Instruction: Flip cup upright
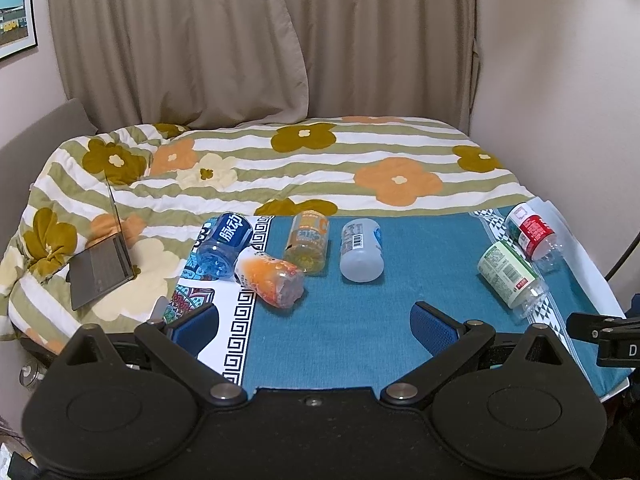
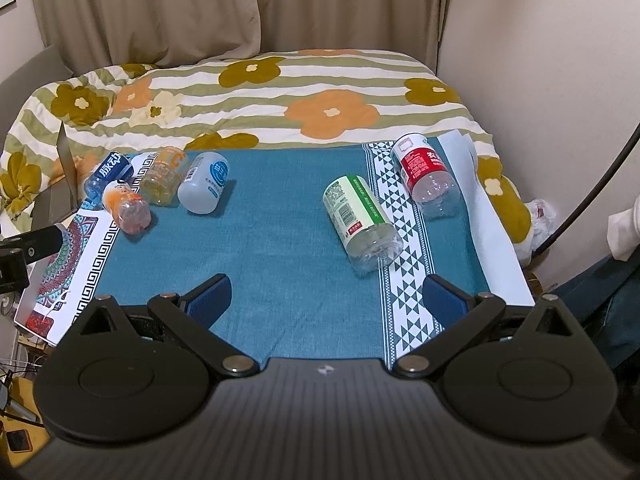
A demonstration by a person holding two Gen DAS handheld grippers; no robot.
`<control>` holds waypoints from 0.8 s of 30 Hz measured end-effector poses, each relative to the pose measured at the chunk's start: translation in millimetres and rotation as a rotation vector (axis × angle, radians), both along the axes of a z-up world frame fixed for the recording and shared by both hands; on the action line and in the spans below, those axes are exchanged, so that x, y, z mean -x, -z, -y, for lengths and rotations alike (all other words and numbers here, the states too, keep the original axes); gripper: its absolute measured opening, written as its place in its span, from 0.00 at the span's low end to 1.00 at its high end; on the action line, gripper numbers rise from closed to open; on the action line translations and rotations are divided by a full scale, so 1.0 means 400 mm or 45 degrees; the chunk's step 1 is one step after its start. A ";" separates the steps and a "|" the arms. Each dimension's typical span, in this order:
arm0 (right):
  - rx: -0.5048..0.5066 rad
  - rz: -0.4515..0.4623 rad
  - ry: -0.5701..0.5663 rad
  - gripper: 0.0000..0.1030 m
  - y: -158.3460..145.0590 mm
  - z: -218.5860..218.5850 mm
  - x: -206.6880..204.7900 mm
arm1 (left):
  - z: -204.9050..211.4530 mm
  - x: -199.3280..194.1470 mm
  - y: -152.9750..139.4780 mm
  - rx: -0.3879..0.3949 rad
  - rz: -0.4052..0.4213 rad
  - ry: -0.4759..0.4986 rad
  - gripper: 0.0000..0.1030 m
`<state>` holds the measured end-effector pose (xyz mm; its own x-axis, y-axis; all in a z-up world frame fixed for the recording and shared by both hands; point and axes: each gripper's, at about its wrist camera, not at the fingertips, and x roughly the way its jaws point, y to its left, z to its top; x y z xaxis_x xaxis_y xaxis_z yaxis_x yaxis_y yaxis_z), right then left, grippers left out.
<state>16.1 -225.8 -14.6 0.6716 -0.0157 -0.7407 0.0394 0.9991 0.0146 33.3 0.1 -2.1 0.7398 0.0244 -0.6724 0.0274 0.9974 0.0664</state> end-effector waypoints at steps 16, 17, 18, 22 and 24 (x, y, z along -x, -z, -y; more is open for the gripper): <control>-0.029 -0.056 -0.247 1.00 -0.005 -0.005 -0.146 | -0.068 -0.182 0.023 0.174 -0.142 -0.236 1.00; -0.036 -0.061 -0.248 1.00 -0.002 -0.011 -0.156 | -0.084 -0.202 0.032 0.213 -0.161 -0.250 1.00; -0.038 -0.071 -0.246 1.00 0.001 -0.012 -0.169 | -0.100 -0.224 0.044 0.252 -0.179 -0.268 1.00; -0.026 -0.129 -0.197 1.00 0.026 -0.034 -0.221 | -0.164 -0.307 0.100 0.403 -0.274 -0.340 0.99; -0.041 -0.153 -0.167 1.00 0.038 -0.039 -0.245 | -0.187 -0.339 0.125 0.453 -0.314 -0.357 0.98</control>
<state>114.1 -210.2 -29.6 0.5727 0.0914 -0.8147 -0.0882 0.9949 0.0496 168.7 75.1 -52.0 0.5557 -0.0629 -0.8290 -0.2722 0.9284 -0.2529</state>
